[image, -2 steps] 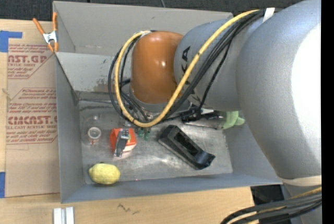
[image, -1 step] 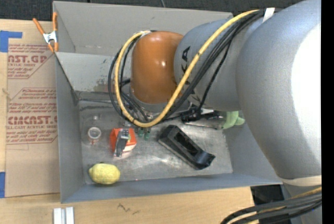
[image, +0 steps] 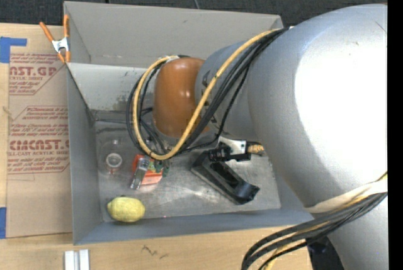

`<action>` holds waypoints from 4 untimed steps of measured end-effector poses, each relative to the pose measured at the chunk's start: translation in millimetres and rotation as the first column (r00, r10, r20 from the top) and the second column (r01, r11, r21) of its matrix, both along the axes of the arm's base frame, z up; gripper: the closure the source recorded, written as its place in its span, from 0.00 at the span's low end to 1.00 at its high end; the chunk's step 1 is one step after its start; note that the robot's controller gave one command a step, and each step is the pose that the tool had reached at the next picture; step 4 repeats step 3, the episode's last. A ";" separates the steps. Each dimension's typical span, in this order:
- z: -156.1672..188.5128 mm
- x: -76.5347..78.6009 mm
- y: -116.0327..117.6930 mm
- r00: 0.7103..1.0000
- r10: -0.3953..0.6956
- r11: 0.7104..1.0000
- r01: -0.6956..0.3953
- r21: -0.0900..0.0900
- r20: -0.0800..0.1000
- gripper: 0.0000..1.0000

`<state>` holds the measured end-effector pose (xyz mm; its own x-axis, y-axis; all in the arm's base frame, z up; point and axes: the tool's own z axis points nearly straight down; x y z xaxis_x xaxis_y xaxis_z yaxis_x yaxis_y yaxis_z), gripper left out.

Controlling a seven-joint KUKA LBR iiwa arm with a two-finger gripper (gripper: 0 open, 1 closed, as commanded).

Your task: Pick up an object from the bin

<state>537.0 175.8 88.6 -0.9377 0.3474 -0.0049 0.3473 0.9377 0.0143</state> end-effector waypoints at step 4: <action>28.0 -14.8 -1.6 1.000 -0.006 1.000 0.006 -0.012 -0.013 1.00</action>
Offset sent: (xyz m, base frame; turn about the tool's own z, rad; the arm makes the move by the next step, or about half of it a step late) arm 0.0517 0.0272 0.1534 -0.0214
